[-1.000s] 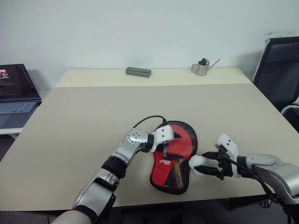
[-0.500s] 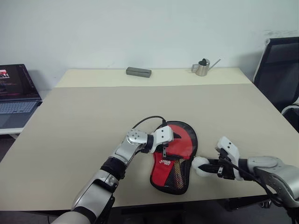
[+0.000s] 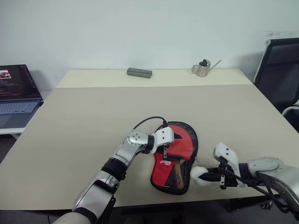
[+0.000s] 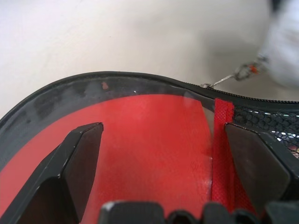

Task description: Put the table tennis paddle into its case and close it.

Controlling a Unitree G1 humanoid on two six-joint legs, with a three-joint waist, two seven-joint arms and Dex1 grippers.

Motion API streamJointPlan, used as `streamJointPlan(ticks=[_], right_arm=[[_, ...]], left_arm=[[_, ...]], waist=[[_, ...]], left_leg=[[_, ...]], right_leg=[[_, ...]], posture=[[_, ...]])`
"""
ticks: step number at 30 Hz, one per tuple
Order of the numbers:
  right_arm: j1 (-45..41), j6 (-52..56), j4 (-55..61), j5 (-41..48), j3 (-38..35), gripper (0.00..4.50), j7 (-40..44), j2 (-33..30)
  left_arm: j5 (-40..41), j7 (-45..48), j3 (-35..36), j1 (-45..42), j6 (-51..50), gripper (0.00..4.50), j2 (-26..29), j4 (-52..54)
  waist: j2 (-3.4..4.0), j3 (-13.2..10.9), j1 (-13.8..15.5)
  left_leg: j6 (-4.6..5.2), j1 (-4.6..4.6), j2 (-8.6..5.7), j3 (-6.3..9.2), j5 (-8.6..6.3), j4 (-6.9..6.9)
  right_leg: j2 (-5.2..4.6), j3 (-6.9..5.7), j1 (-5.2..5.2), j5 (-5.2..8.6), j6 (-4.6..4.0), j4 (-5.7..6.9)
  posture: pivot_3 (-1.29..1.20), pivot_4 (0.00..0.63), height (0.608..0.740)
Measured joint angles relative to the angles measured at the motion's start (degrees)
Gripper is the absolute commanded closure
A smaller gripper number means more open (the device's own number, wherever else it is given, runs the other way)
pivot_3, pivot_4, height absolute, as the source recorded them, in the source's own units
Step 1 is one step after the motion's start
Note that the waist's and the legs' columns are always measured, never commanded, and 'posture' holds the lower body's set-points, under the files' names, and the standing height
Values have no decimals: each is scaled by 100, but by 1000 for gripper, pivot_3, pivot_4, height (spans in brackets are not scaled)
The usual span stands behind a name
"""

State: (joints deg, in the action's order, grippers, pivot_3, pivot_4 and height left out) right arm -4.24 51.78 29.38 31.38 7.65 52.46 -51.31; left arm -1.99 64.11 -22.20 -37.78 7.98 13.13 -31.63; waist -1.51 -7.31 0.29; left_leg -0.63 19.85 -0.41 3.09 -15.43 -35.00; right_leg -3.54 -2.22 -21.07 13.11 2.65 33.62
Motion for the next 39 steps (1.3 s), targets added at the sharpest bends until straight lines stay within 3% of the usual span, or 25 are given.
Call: streamJointPlan(ticks=[7,24,32,39], right_arm=[[-443,-348,32,-553,833,4457,248,-75],[60,-1188,638,-722,821,4475,1239,-1059],[263,-1973,1139,-1468,1429,4476,1508,-1352],[69,-2541,1199,-1973,1872,4476,1781,-1234]], left_arm=[[-87,-61,-1,86,20,0,-94,56],[-278,-169,-63,217,136,0,-291,174],[-314,-229,-102,220,151,0,-367,144],[-339,-261,-105,224,146,0,-426,117]], waist=[[-18,42,-2],[5,76,131],[2,75,134],[1,75,137]], left_leg=[[-1,-3,1,10,-1,1],[-5,2,-3,15,-14,1],[-9,-4,-8,19,-18,0],[-12,-7,-10,28,-19,-4]], right_leg=[[0,-7,-1,4,0,-4],[-2,-30,33,9,5,-59],[-10,-40,48,15,12,-63],[-12,-50,59,17,12,-64]], posture=[[0,150,740],[0,150,740],[0,150,740],[0,150,740]])
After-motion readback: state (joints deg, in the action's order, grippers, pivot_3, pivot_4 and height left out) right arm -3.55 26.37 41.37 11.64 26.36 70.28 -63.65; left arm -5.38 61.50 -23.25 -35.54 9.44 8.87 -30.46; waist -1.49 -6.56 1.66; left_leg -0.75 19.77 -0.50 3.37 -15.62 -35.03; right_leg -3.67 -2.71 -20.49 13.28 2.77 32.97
